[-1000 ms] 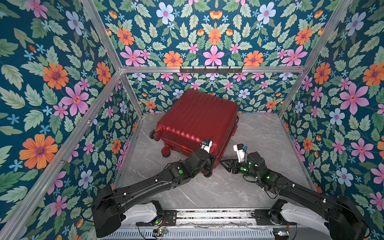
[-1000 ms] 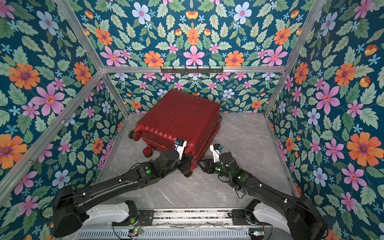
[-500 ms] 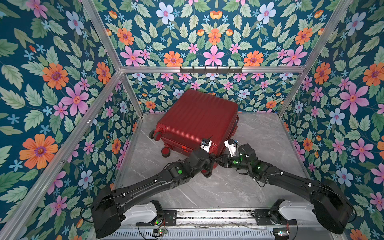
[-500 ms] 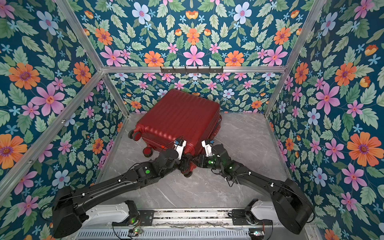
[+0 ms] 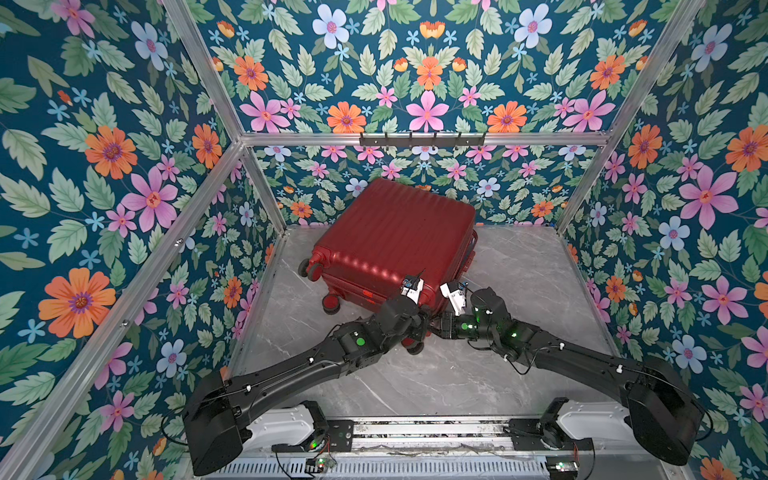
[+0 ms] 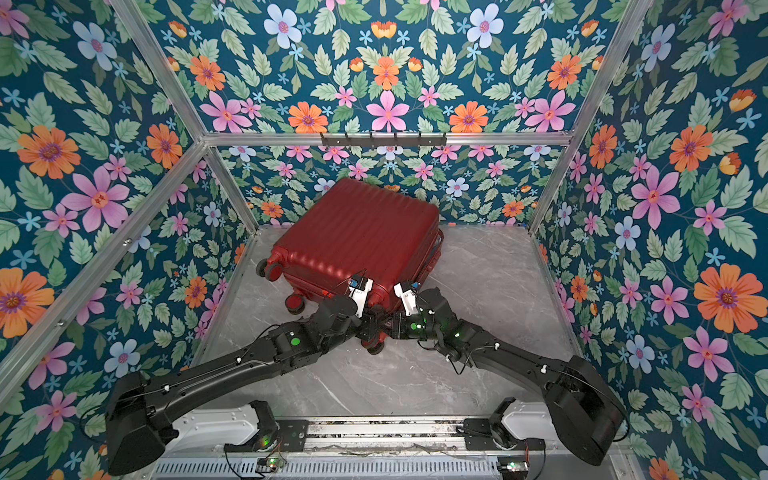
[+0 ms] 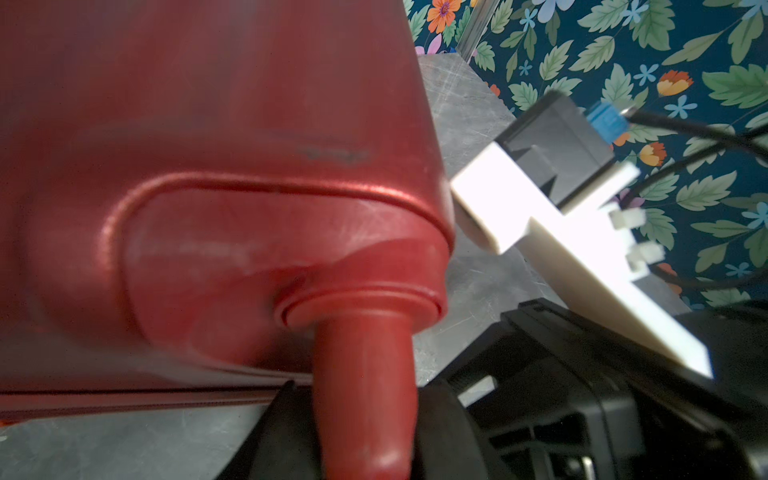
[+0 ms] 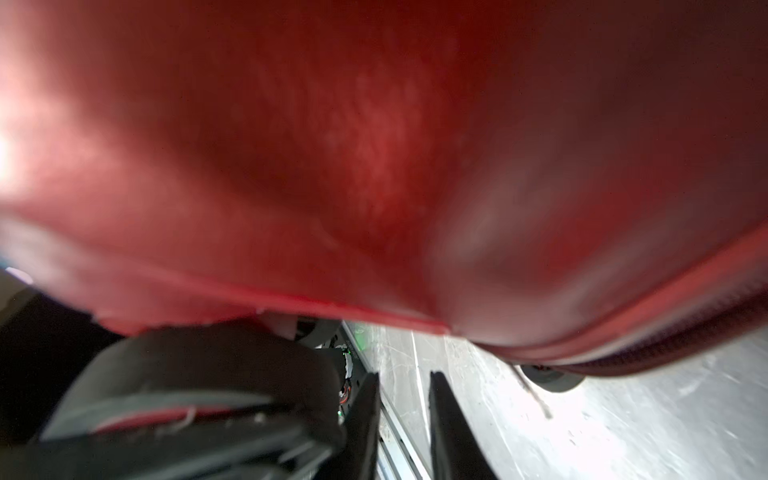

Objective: Pack the luggage

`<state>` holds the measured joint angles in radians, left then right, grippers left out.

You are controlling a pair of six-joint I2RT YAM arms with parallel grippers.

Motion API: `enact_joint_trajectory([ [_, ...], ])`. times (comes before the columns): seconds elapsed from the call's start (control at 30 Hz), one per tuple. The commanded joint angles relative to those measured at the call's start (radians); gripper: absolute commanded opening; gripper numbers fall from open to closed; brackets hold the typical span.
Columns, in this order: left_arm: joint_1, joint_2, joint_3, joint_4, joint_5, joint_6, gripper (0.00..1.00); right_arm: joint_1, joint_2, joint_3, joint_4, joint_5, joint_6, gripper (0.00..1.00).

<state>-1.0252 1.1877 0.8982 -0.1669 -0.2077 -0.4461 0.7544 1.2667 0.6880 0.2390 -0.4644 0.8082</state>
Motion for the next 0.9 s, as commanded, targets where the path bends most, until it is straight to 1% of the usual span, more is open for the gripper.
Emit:
enact_joint_trajectory([
  [0.0,0.001,-0.003,0.028,0.188,-0.009,0.014,0.00,0.006,-0.035,-0.011,0.012,-0.050,-0.037,0.25],
  [0.03,0.001,-0.003,0.030,0.190,-0.009,0.013,0.00,0.006,-0.057,-0.024,-0.005,-0.028,-0.039,0.28],
  [0.1,0.002,-0.003,0.028,0.194,-0.009,0.012,0.00,0.006,-0.100,-0.049,-0.036,0.023,-0.047,0.40],
  [0.17,0.001,-0.003,0.023,0.206,-0.009,0.011,0.00,0.006,-0.148,-0.070,-0.082,0.092,-0.057,0.57],
  [0.27,0.001,0.000,0.015,0.230,-0.006,0.012,0.00,0.006,-0.198,-0.089,-0.134,0.192,-0.089,0.78],
  [0.37,0.001,0.012,0.017,0.254,-0.007,0.012,0.00,0.005,-0.237,-0.098,-0.188,0.316,-0.111,0.88],
  [0.43,0.001,0.030,0.023,0.271,0.000,0.012,0.00,0.005,-0.259,-0.112,-0.169,0.325,-0.177,0.90],
  [0.53,0.001,0.070,0.042,0.299,0.022,0.012,0.00,0.004,-0.291,-0.114,-0.229,0.433,-0.209,0.96],
  [0.57,0.001,0.088,0.049,0.310,0.029,0.012,0.00,0.003,-0.305,-0.126,-0.235,0.459,-0.224,0.99],
  [0.67,0.001,0.135,0.074,0.354,0.054,0.012,0.00,0.001,-0.368,-0.187,-0.219,0.494,-0.255,0.99],
  [0.73,0.001,0.171,0.100,0.373,0.074,0.013,0.00,-0.008,-0.405,-0.212,-0.225,0.471,-0.278,0.99],
  [0.8,0.001,0.210,0.131,0.391,0.104,0.019,0.00,-0.009,-0.443,-0.258,-0.188,0.465,-0.296,0.99],
  [0.87,0.001,0.253,0.169,0.398,0.130,0.025,0.00,-0.011,-0.479,-0.324,-0.089,0.449,-0.333,0.91],
])
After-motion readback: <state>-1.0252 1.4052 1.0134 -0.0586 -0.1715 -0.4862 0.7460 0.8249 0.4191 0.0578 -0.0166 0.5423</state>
